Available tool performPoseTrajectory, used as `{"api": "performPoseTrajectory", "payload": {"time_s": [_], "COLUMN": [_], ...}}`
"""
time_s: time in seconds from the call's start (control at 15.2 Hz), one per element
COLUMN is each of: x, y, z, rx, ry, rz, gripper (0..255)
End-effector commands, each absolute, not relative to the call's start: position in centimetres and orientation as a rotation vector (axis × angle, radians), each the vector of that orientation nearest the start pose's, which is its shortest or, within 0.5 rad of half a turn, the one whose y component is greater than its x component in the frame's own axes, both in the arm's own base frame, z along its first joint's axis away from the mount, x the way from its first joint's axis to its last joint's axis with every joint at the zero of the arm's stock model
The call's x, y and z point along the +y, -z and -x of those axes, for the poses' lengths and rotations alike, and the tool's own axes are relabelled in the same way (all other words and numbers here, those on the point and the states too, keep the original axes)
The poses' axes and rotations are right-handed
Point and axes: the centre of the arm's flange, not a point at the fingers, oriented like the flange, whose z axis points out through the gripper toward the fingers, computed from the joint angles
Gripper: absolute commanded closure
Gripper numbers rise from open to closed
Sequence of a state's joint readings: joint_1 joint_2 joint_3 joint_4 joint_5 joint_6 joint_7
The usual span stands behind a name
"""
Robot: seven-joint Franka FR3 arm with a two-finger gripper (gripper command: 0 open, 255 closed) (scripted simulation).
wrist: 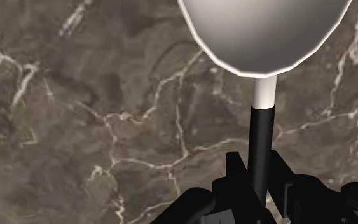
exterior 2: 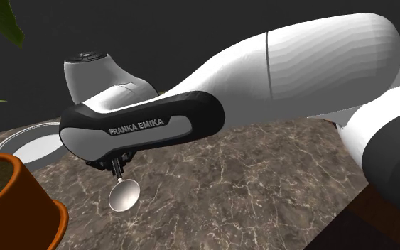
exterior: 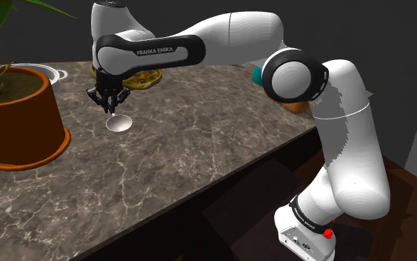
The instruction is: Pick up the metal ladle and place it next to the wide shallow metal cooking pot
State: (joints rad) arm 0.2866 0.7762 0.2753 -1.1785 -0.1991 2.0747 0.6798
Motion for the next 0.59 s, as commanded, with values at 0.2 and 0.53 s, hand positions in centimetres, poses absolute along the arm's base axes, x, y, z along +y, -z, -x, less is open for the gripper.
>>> {"api": "performPoseTrajectory", "payload": {"time_s": [0.2, 0.53], "x": [34.66, 34.66], "y": [-34.52, -34.52], "z": [-68.62, -68.62], "rx": [0.188, 0.188], "ry": [0.178, 0.178], "rz": [3.041, 3.041], "gripper": [255, 0]}}
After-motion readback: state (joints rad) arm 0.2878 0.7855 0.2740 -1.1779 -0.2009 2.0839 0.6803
